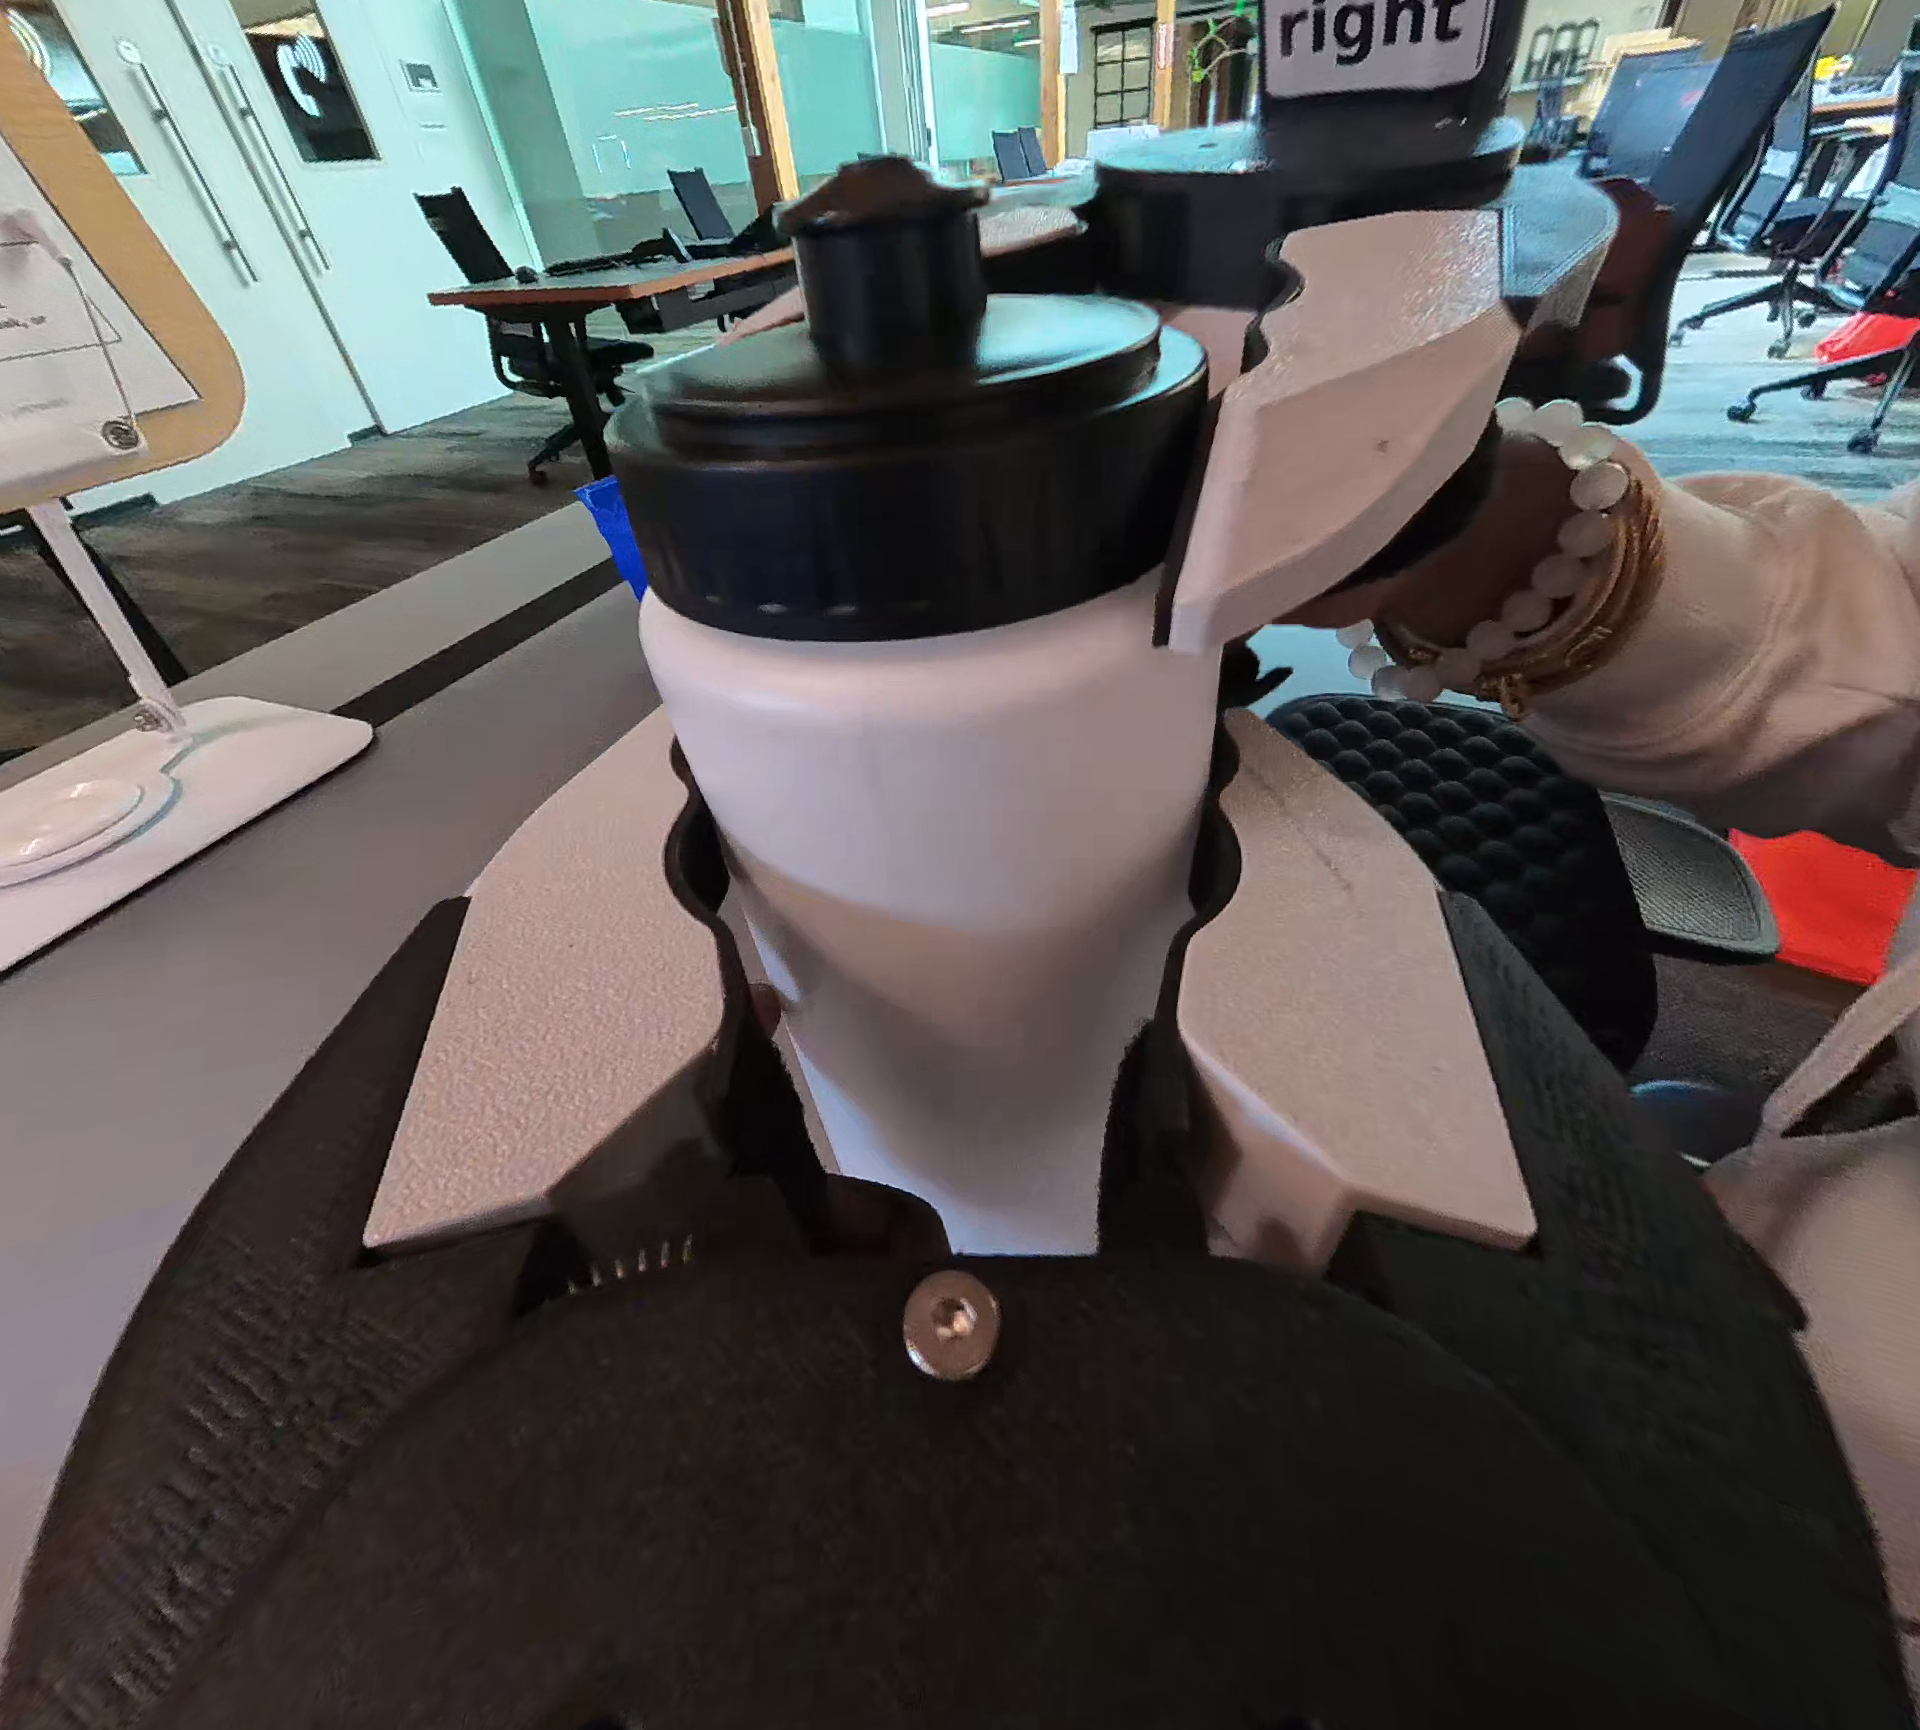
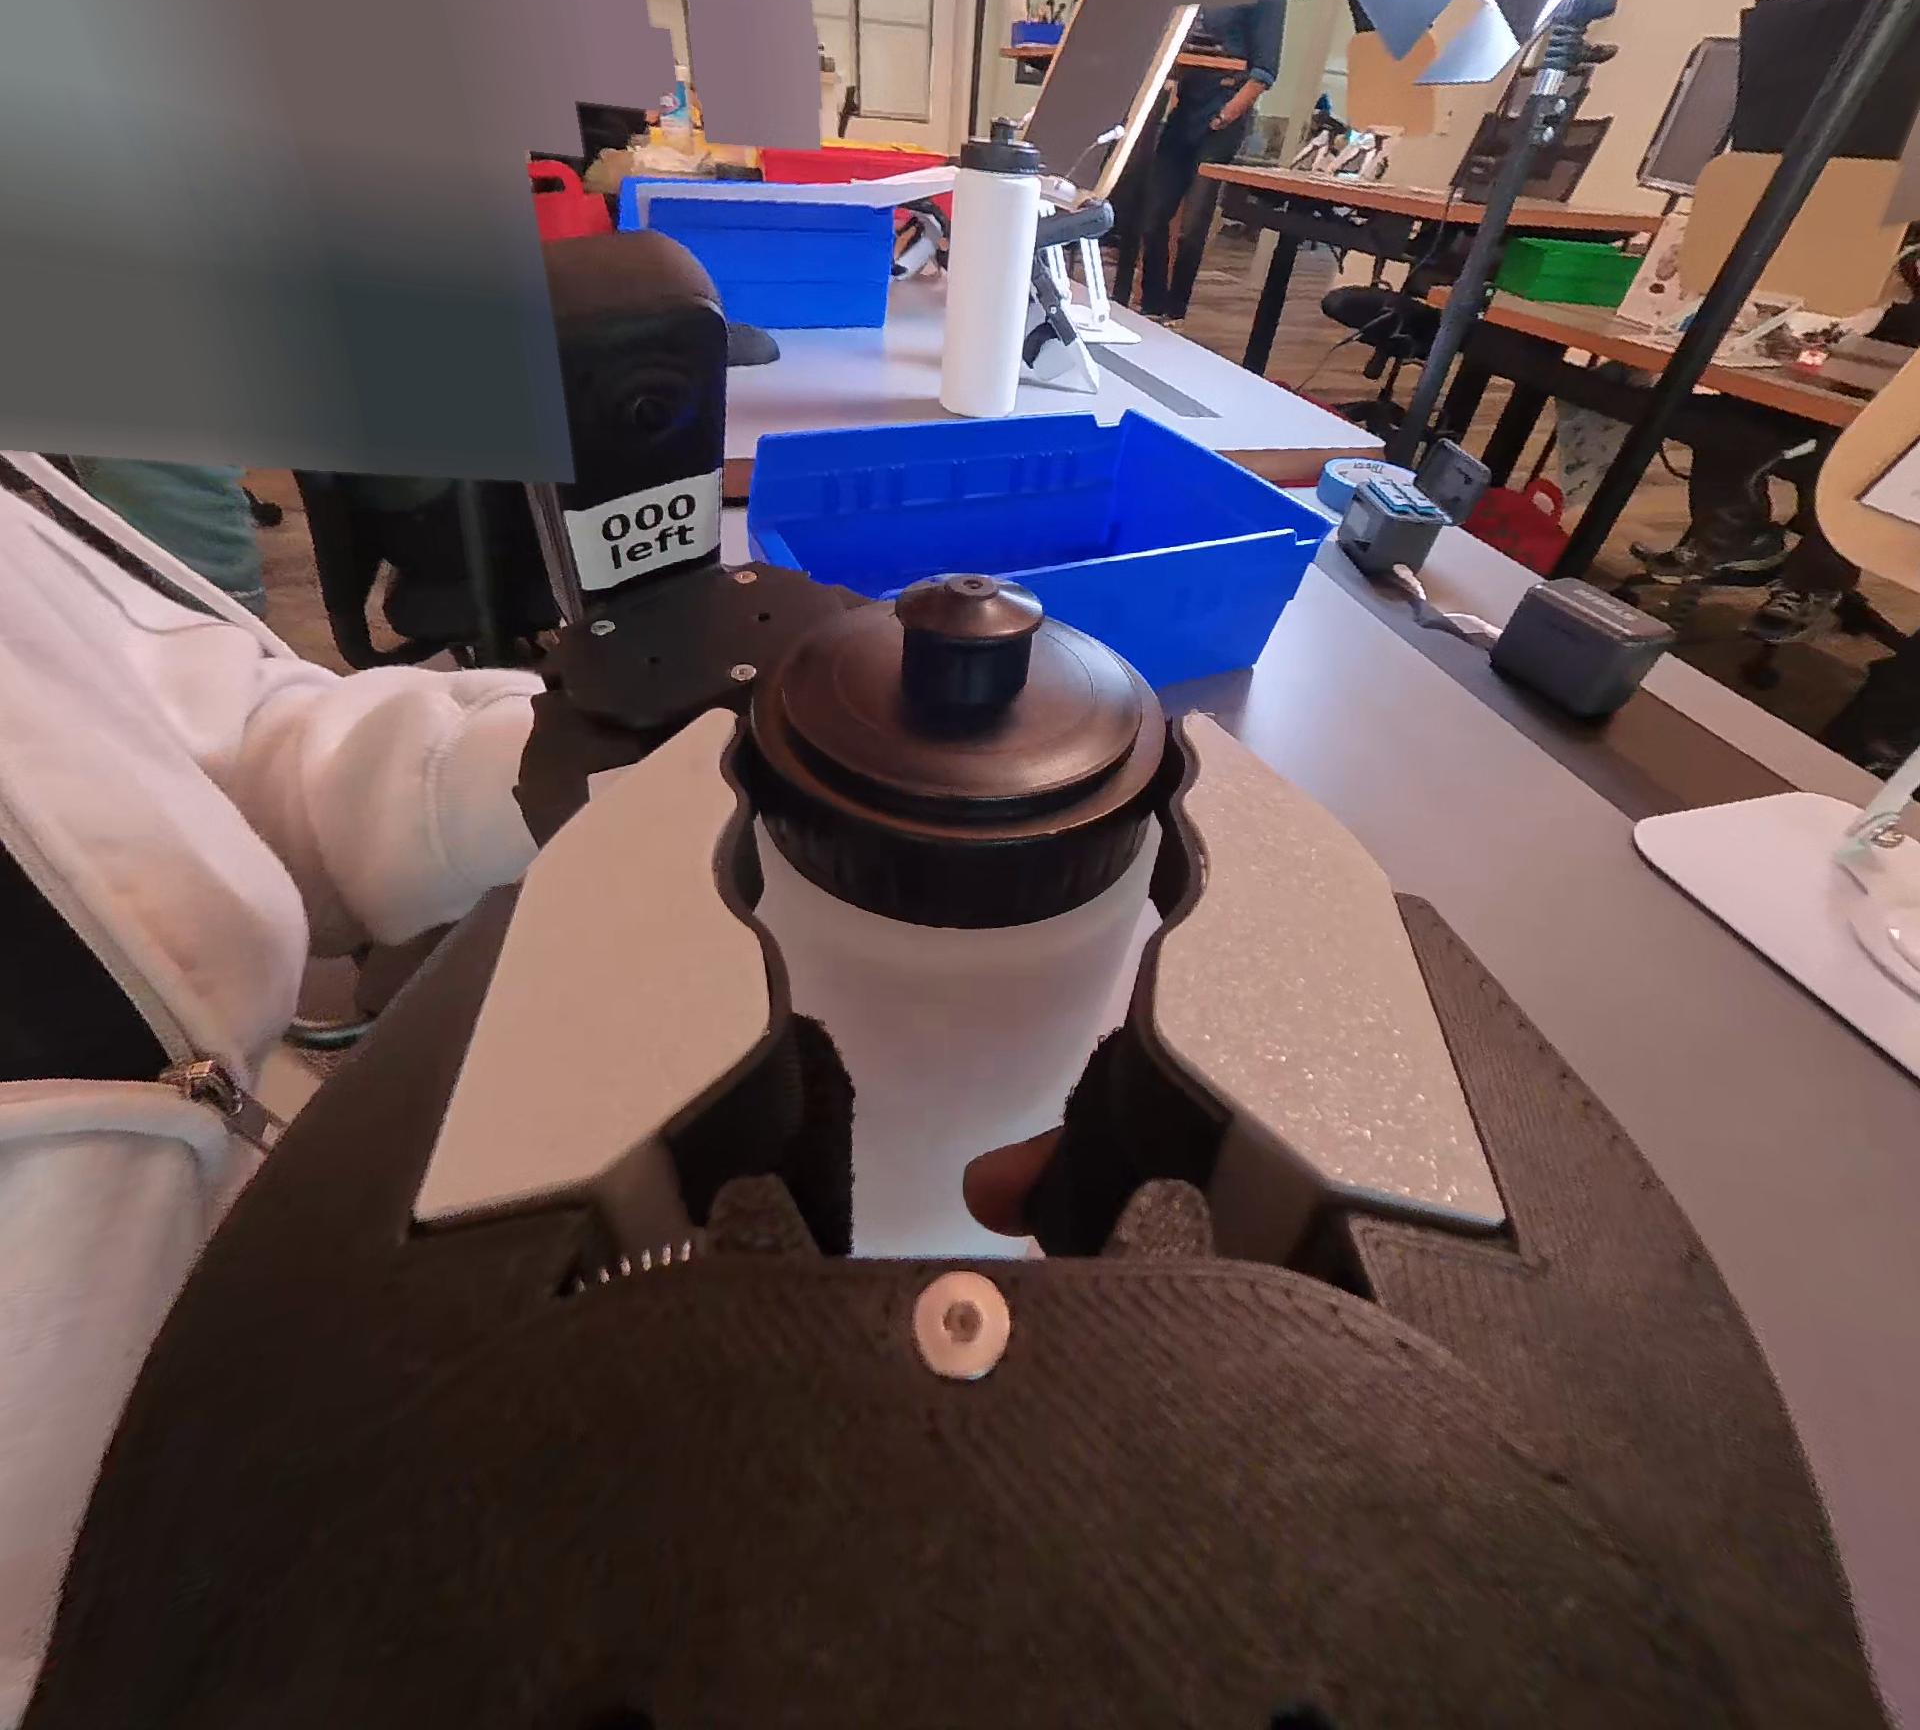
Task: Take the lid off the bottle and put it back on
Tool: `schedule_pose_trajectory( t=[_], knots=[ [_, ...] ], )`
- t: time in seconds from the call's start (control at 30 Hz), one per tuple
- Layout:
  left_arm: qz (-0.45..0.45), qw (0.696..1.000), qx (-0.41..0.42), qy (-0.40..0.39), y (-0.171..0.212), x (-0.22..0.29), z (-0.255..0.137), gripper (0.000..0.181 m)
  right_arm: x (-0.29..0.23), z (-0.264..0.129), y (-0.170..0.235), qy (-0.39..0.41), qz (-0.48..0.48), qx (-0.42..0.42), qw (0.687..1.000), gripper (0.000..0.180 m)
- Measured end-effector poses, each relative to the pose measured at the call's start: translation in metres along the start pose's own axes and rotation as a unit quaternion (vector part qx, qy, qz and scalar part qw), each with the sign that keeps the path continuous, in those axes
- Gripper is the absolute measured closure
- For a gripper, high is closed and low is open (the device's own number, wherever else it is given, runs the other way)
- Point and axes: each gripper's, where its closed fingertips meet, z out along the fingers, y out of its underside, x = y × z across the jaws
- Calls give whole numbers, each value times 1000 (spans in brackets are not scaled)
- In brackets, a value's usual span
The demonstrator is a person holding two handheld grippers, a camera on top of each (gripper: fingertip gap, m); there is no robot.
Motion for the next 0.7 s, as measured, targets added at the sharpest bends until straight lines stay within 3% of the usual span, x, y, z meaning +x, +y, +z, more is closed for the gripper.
schedule_pose_trajectory(
  t=[0.43,0.7],
  knots=[
    [-6,1000,-3,30,1,1,0,92,-1,-1,-1,-60,2,24,998,106],
    [9,996,6,91,-1,13,-2,92,-15,-7,-3,-203,-9,58,977,106]
  ],
)
